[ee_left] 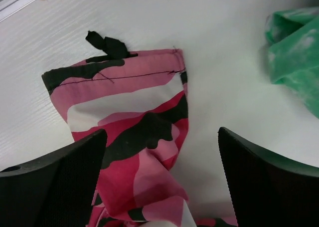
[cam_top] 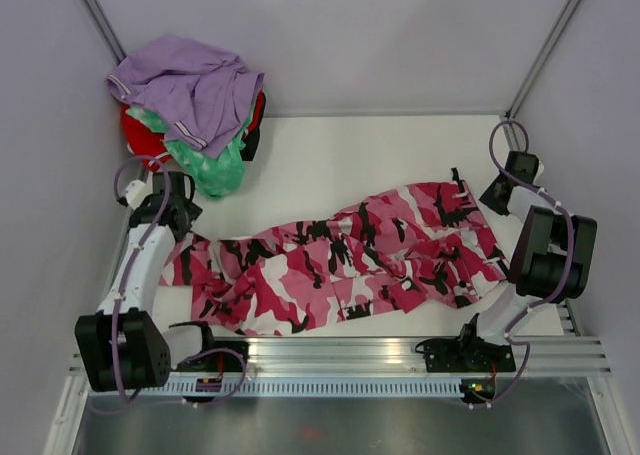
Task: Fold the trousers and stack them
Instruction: Flatten the trousers out
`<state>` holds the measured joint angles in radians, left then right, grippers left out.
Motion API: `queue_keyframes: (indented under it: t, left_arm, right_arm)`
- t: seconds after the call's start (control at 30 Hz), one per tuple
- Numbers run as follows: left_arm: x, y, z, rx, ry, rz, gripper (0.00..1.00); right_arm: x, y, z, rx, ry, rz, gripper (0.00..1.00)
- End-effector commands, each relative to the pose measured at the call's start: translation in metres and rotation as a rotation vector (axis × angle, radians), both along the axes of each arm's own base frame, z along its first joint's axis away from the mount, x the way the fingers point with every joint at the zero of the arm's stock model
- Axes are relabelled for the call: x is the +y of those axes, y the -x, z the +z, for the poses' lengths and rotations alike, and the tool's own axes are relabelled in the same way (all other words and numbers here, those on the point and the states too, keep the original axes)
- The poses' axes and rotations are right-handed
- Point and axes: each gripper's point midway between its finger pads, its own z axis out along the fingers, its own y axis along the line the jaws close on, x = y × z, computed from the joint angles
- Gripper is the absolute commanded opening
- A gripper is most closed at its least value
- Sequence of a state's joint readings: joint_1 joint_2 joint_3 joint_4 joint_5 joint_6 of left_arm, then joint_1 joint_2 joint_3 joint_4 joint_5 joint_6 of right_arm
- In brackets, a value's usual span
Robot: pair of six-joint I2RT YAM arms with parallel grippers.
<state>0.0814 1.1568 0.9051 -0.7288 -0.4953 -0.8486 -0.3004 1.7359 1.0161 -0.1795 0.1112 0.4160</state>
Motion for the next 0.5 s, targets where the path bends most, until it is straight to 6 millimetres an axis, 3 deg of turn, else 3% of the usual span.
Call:
queue_keyframes:
  t: [0.0,0.1,0.13,0.17,0.27,0.33,0.4,0.47]
  left_arm:
    - [0.007,0.011,-0.030,0.086,0.036,0.076,1.00]
    - [0.024,0.016,-0.059,0.128,0.112,0.143,1.00]
    - [0.029,0.008,-0.063,0.106,0.137,0.143,1.00]
    - [0.027,0.006,-0.069,0.108,0.174,0.135,1.00]
    - [0.028,0.006,-0.085,0.168,0.201,0.145,0.98]
    - [0.028,0.007,-0.095,0.183,0.214,0.156,0.97]
    - [0.028,0.010,-0.111,0.222,0.223,0.162,0.93]
    - [0.023,0.014,-0.127,0.272,0.257,0.162,0.79]
  right_arm:
    - [0.021,-0.021,0.030,-0.098,-0.044,0.114,0.37]
    - [0.030,-0.037,0.043,-0.137,-0.060,0.183,0.77]
    - [0.032,-0.041,0.045,-0.146,-0.063,0.206,0.82]
    - [0.031,-0.048,0.051,-0.161,-0.058,0.222,0.84]
    - [0.029,-0.055,0.043,-0.120,-0.038,0.258,0.92]
    - [0.029,-0.052,0.020,-0.046,-0.052,0.272,0.94]
    - [0.035,-0.052,0.005,-0.019,-0.087,0.302,0.94]
    - [0.043,-0.052,-0.004,-0.015,-0.114,0.326,0.93]
